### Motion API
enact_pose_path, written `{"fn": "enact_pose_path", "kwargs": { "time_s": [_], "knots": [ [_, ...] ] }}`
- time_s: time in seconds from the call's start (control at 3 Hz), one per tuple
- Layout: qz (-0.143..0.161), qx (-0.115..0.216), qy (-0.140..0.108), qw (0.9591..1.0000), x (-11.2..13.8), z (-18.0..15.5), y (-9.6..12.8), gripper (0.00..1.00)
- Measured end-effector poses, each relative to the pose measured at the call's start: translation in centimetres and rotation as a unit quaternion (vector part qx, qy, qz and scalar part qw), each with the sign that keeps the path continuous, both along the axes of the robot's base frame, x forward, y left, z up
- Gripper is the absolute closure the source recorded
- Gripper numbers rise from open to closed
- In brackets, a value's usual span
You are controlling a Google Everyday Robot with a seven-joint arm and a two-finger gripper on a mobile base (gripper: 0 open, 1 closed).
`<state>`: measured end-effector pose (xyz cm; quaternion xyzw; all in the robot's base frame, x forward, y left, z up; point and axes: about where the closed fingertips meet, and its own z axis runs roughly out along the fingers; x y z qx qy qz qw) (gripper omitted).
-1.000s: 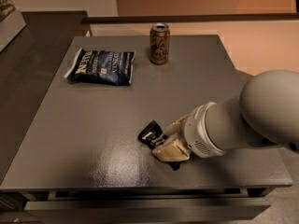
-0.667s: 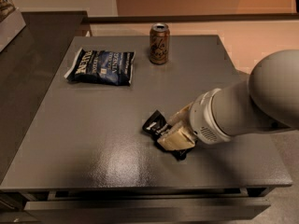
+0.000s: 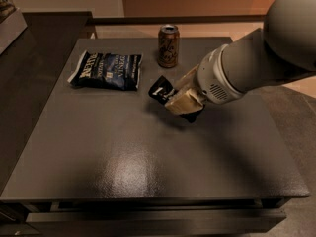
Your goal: Move rxbar chocolate near blue chip bag
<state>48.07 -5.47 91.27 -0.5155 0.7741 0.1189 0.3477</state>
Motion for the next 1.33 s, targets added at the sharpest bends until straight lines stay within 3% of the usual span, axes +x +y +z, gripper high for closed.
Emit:
{"fn": "enact_pose_path", "kwargs": {
  "time_s": [0.67,1.0,1.33],
  "knots": [
    [0.057,0.016,-0.006,0.9983,5.9,0.2,5.1,1.0],
    [0.082,0.02,0.0,0.9964,7.4,-0.8,7.7,1.0],
    [0.098,0.026,0.006,0.9948,8.1,-1.9,10.0,0.82]
  ]
}}
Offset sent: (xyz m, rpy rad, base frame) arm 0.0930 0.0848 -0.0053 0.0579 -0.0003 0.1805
